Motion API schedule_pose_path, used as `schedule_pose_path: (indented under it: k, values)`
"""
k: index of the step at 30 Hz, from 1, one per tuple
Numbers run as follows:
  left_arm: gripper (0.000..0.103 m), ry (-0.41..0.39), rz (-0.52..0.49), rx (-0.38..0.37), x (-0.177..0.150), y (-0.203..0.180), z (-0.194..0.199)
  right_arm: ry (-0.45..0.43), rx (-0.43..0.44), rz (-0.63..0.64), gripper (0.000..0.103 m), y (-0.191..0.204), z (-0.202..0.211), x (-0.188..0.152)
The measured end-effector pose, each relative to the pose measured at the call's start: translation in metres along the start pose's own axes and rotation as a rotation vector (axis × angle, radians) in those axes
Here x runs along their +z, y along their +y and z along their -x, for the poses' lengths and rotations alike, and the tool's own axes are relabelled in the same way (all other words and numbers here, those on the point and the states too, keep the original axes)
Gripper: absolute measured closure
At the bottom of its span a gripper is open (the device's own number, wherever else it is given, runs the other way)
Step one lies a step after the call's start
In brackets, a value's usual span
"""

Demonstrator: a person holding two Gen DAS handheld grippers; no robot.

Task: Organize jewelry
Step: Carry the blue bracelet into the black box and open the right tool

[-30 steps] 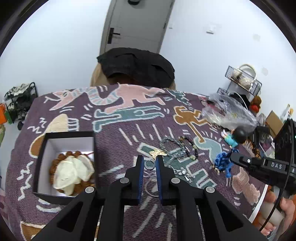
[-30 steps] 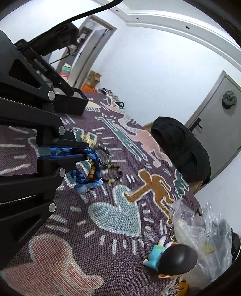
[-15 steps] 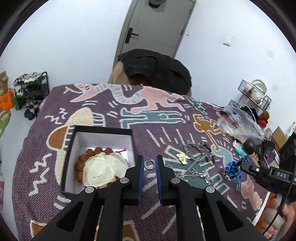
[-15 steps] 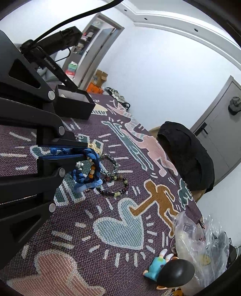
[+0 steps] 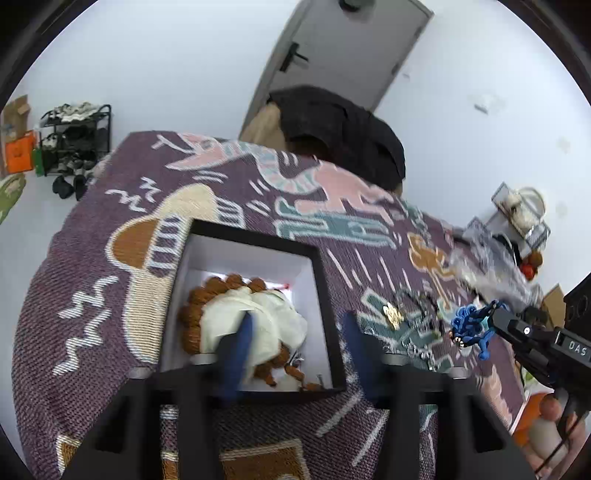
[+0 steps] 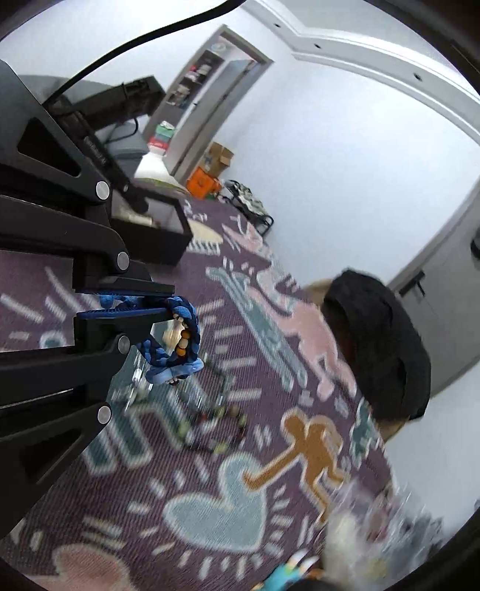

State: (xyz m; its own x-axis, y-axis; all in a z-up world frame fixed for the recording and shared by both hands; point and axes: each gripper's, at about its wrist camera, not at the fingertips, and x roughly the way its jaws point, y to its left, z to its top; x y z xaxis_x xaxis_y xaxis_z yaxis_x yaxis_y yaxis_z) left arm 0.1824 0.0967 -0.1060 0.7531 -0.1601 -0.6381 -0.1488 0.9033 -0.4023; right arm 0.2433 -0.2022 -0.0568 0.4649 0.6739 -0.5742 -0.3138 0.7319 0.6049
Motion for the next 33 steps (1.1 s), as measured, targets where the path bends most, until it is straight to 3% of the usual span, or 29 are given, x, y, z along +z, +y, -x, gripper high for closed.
schedule_pose_path:
  k: [10,19,21,23,24,31,33]
  values:
    - [0.038,-0.08,0.019,0.035,0.006,0.032,0.036,0.057,0.101,0.103,0.096,0.075,-0.049,0.017]
    - [0.038,-0.11,0.065,0.075,0.009,0.062,0.058,0.143,0.148,0.195,0.096,0.128,-0.092,0.005]
    - [0.038,-0.116,0.07,0.077,0.009,0.064,0.061,0.169,0.132,0.228,0.087,0.137,-0.101,0.002]
    - [0.038,-0.123,0.071,0.075,0.01,0.065,0.064,0.192,0.131,0.229,0.038,0.138,-0.105,0.001]
    - [0.038,-0.128,0.069,0.075,0.009,0.064,0.065,0.185,0.135,0.22,0.031,0.136,-0.103,0.002]
    - [0.038,-0.141,0.05,0.058,0.012,0.048,0.066,0.128,0.132,0.191,0.028,0.115,-0.072,0.004]
    - [0.033,-0.144,0.033,0.054,0.012,0.039,0.065,0.111,0.111,0.173,0.028,0.103,-0.061,0.005]
